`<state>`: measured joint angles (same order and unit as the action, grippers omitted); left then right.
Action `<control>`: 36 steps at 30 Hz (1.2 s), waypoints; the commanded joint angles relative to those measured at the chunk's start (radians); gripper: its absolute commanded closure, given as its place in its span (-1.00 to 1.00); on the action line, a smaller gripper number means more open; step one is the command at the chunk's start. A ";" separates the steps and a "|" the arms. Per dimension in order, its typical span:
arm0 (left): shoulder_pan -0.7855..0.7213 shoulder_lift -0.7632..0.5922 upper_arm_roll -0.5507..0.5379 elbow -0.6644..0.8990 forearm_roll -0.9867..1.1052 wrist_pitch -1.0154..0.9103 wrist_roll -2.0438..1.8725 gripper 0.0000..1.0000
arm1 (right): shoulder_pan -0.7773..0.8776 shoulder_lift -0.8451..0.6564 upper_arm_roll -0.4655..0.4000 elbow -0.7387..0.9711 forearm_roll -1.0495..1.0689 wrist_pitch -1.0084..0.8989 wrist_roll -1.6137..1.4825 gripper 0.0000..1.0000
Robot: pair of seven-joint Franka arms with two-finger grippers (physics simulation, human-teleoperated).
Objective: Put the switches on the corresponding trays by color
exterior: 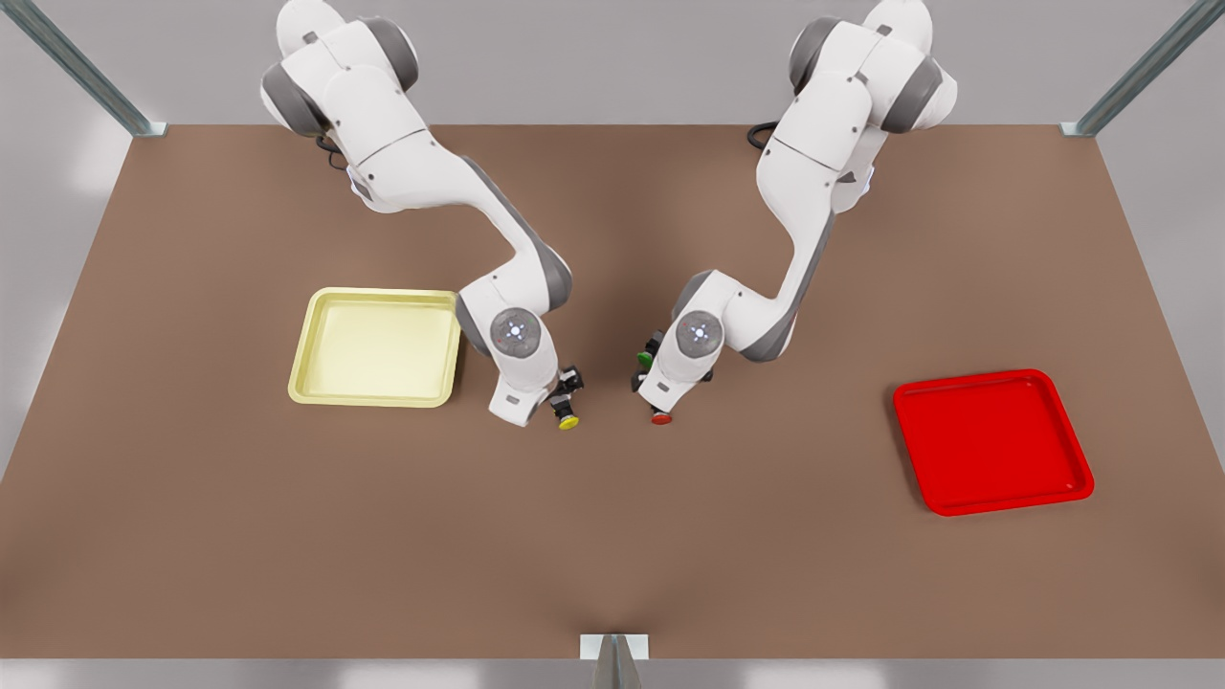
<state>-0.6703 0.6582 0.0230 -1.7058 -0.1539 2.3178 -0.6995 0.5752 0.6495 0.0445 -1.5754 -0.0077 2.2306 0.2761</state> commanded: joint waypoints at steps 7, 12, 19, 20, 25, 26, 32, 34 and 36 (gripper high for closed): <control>-0.005 0.060 0.000 0.000 -0.001 0.063 0.000 -1.00 | 0.021 0.084 0.002 0.008 -0.002 0.076 0.037 -0.85; -0.005 0.066 0.000 0.009 0.002 0.063 0.005 -0.69 | 0.026 0.099 0.003 -0.028 -0.014 0.095 0.037 -0.84; -0.003 0.066 0.002 0.011 0.001 0.061 0.009 -0.16 | 0.040 0.117 0.018 -0.040 -0.021 0.142 0.075 -0.69; -0.003 0.066 0.002 0.015 -0.001 0.058 0.009 -0.16 | 0.040 0.117 0.018 -0.040 -0.023 0.142 0.075 -0.52; -0.003 0.072 0.003 0.025 -0.003 0.055 0.009 -0.16 | 0.035 0.124 0.018 -0.041 -0.023 0.149 0.077 -0.14; -0.003 0.072 0.003 0.026 -0.003 0.055 0.009 -0.16 | 0.035 0.124 0.018 -0.040 -0.023 0.149 0.077 -0.07; -0.003 0.087 0.003 0.052 -0.004 0.049 0.005 -0.02 | 0.034 0.124 0.018 -0.040 -0.023 0.147 0.077 0.06; -0.003 0.087 0.003 0.052 -0.006 0.051 0.005 -0.01 | 0.034 0.124 0.018 -0.038 -0.023 0.149 0.077 0.06; -0.003 0.093 0.003 0.052 -0.006 0.055 0.005 -0.01 | 0.034 0.124 0.018 -0.038 -0.023 0.147 0.077 0.05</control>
<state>-0.6735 0.7516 0.0261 -1.6536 -0.1545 2.3729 -0.6957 0.6089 0.7731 0.0630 -1.6138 -0.0265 2.3787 0.3496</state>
